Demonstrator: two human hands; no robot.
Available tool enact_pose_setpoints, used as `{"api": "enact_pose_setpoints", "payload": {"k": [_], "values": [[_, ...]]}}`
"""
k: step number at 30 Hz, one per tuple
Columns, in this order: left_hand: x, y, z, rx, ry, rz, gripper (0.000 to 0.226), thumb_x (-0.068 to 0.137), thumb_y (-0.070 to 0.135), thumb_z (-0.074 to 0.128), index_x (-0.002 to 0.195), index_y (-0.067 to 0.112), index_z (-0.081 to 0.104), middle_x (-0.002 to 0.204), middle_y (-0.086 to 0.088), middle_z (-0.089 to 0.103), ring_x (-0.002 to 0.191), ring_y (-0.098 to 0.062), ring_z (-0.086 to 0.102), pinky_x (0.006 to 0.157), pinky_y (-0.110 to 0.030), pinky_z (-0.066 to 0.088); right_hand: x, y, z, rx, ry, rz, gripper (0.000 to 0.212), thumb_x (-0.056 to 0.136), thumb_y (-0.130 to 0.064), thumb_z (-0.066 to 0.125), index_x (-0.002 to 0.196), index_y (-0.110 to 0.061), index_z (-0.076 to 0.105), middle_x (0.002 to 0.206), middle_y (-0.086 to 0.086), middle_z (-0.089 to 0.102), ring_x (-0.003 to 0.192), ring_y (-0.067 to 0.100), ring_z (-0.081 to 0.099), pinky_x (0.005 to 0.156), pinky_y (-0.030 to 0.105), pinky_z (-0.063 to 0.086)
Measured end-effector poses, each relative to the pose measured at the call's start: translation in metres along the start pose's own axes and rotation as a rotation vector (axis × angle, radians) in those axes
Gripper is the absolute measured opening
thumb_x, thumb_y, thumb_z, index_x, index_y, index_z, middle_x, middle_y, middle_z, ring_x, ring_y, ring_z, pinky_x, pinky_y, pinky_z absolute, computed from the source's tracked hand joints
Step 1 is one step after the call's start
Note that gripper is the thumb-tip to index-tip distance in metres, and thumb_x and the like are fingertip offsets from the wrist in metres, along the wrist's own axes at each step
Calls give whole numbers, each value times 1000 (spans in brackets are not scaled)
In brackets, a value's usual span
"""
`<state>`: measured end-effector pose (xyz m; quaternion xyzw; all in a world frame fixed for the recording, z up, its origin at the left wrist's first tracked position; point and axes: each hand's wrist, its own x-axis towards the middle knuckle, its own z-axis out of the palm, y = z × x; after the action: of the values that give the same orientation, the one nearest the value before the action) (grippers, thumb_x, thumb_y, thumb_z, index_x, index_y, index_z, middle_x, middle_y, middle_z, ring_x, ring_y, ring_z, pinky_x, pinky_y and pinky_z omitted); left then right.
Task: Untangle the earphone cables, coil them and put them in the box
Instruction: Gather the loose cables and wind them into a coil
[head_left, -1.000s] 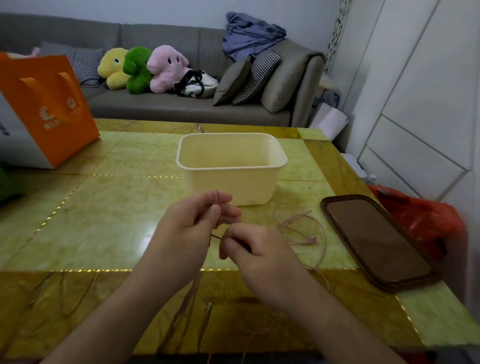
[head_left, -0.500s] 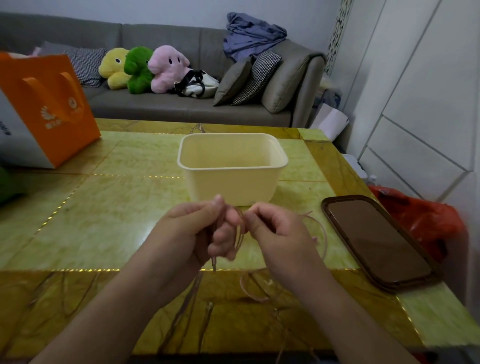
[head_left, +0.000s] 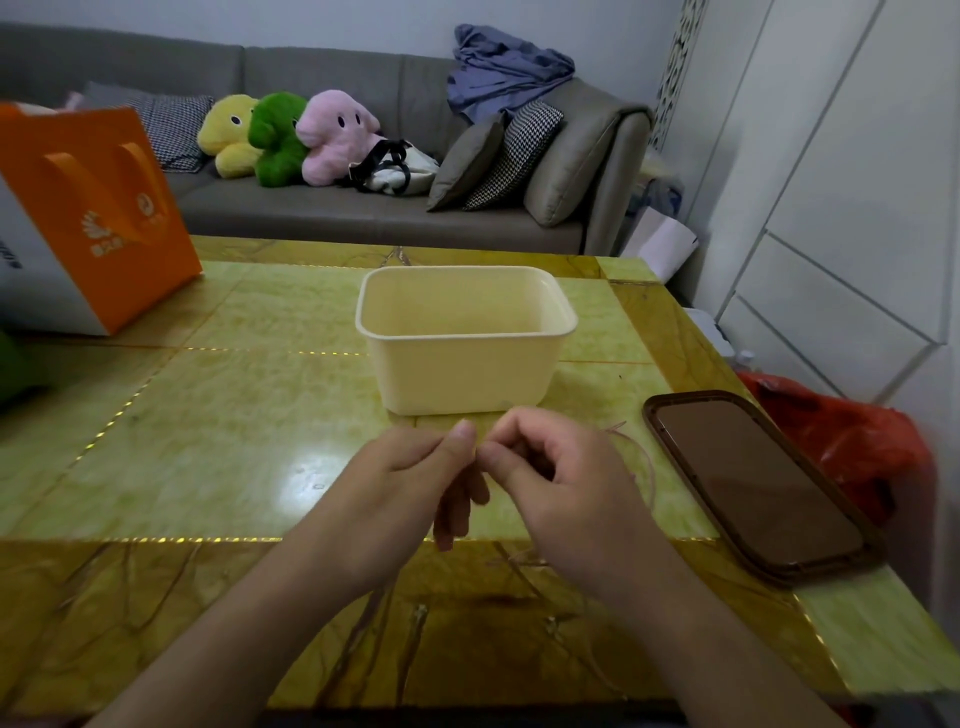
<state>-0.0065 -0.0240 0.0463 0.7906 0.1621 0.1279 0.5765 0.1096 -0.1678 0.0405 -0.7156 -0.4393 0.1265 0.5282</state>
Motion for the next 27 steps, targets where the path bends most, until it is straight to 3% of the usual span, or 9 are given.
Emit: {"api": "enact_pose_setpoints", "payload": {"k": [4, 7, 9, 12, 14, 16, 20, 22, 27], "values": [[-4, 15, 0, -361, -90, -108, 51, 105, 33, 51, 71, -2, 67, 50, -10, 39, 45, -23, 36, 58, -36, 54, 3, 4, -3, 21, 37, 17, 29, 104, -25, 66, 76, -17, 65, 67, 3, 61, 66, 23, 54, 62, 44, 46], [-5, 21, -2, -739, -104, -135, 44, 102, 28, 48, 69, 3, 64, 51, -4, 35, 41, -17, 32, 57, -35, 51, 6, 10, 7, -1, -12, 74, 34, 102, -37, 55, 79, -15, 66, 69, -3, 63, 70, 15, 58, 69, 47, 49], [-4, 23, -2, -881, -66, -102, 40, 101, 24, 46, 75, 3, 69, 57, -6, 47, 45, -17, 44, 58, -34, 53, 6, 11, 18, -13, -58, 90, 34, 103, -38, 52, 82, -16, 67, 75, -1, 67, 76, 18, 63, 73, 50, 53], [0, 21, -4, -919, 53, -43, 36, 95, 18, 49, 101, -3, 78, 89, -15, 75, 74, -24, 73, 70, -35, 65, 2, 13, 26, -60, -70, 111, 37, 109, -36, 52, 78, -20, 63, 67, -9, 59, 65, 7, 53, 63, 36, 44], [2, 17, -7, -885, 123, -6, 40, 95, 17, 49, 120, -8, 69, 112, -24, 77, 102, -32, 77, 93, -40, 63, 1, 13, 27, -113, -97, 127, 32, 109, -30, 54, 79, -21, 62, 64, -12, 56, 62, 5, 51, 60, 31, 39], [4, 14, -6, -744, 176, 26, 37, 99, 14, 49, 124, -7, 66, 116, -25, 76, 110, -37, 75, 97, -41, 61, -1, 11, 25, -145, -126, 128, 28, 106, -27, 57, 80, -21, 64, 61, -15, 56, 60, 5, 51, 58, 27, 36], [2, 6, -3, -177, 230, 49, 30, 110, 17, 46, 106, 10, 74, 93, -7, 79, 86, -13, 74, 74, -17, 52, -2, 3, 16, -134, -112, 63, 23, 102, -25, 63, 80, -20, 66, 61, -9, 56, 57, 6, 50, 55, 26, 36], [1, 1, -1, 3, 127, 49, 42, 112, 26, 44, 85, 13, 73, 74, -4, 72, 69, -10, 64, 65, -20, 45, -1, 1, 10, -85, -86, 27, 25, 103, -23, 64, 79, -18, 67, 65, -6, 61, 60, 6, 53, 57, 31, 42], [-1, 7, 1, -146, -37, -83, 59, 110, 38, 44, 72, -1, 67, 54, -10, 46, 51, -23, 45, 56, -30, 49, 3, 4, -2, 0, 30, 6, 27, 103, -24, 67, 77, -17, 66, 66, 7, 61, 61, 21, 52, 59, 43, 44]]}}
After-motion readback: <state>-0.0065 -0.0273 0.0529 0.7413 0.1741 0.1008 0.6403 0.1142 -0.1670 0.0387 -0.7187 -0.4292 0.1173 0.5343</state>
